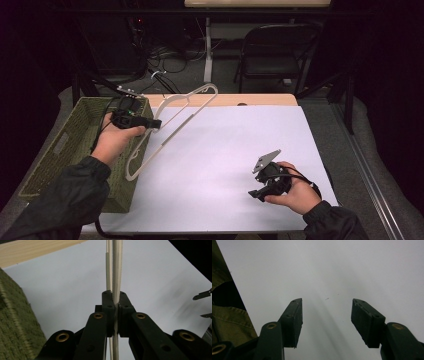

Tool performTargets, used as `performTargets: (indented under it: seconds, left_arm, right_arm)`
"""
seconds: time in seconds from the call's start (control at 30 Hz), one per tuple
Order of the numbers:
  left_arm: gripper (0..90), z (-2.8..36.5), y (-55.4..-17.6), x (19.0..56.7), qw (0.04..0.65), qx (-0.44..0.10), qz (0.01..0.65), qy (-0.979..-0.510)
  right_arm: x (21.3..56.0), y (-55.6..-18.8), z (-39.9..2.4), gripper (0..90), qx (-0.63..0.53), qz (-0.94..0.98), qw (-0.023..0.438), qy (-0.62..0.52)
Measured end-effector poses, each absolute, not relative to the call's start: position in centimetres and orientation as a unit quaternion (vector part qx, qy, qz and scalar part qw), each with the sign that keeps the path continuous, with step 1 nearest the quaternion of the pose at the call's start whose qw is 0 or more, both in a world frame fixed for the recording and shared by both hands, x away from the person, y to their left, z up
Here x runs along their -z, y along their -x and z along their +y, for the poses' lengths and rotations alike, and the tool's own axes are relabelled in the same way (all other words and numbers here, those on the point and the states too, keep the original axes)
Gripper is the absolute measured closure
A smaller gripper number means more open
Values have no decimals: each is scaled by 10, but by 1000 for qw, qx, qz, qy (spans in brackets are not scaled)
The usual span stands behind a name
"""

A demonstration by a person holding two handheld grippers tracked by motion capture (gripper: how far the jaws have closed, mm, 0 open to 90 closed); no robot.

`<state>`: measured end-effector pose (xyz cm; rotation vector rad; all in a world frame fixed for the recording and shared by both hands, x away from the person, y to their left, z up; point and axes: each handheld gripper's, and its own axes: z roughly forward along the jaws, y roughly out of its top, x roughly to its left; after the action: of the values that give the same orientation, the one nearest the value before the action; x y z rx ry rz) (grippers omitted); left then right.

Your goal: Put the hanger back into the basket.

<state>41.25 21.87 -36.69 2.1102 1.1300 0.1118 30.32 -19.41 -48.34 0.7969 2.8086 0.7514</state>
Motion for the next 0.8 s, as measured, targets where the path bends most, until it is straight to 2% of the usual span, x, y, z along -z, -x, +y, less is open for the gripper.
performTargets:
  seconds: [0.3, 0.8]
  left_arm:
    - [873, 255, -407, 344, 362, -52, 439, -821]
    - [873, 331, -402, 342, 349, -49, 436, -828]
  right_arm:
    - [483, -302, -194, 437, -249, 928, 67, -269]
    - [483, -303, -193, 447, -247, 928, 69, -271]
